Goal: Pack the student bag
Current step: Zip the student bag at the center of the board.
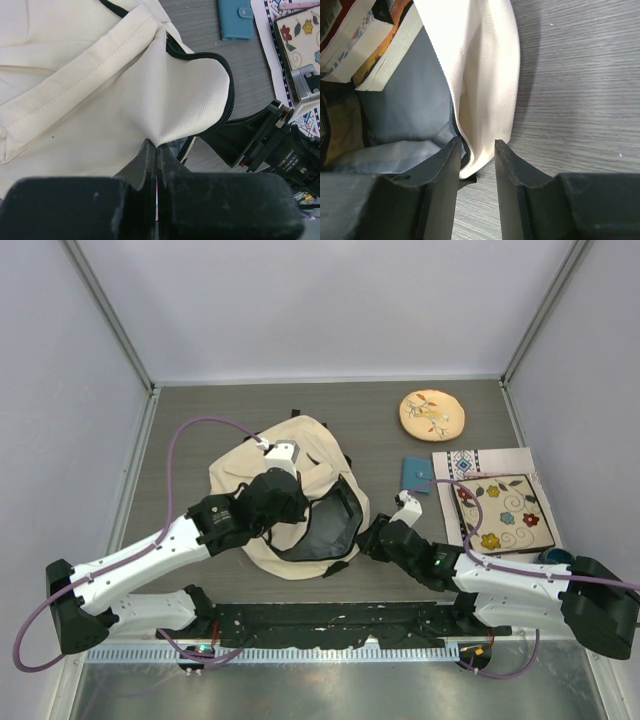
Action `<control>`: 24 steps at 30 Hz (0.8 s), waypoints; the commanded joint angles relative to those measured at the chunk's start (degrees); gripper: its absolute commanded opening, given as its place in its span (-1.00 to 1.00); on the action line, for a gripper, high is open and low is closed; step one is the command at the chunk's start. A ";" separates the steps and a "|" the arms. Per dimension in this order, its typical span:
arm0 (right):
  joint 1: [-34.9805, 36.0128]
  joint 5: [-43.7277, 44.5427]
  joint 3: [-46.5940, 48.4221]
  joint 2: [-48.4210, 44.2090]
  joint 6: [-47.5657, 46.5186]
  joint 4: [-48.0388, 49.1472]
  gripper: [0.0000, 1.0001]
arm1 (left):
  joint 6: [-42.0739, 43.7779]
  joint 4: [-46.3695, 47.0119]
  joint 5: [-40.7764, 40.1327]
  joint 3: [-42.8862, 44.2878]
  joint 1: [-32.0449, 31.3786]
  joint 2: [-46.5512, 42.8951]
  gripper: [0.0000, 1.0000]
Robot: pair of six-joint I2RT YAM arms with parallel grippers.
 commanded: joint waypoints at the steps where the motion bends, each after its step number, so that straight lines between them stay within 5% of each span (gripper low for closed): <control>1: 0.34 2.17 1.67 1.74 -2.33 6.65 -0.24 | -0.60 3.26 -0.11 -0.13 0.32 -0.25 -1.00; 19: -0.80 1.03 2.11 7.54 -3.21 10.43 -0.26 | -0.78 3.53 0.24 -0.84 0.41 -0.07 -1.00; 24: -1.15 -0.11 2.64 8.78 -3.74 11.31 -0.48 | -0.78 3.35 0.15 -0.92 0.41 -0.42 -1.00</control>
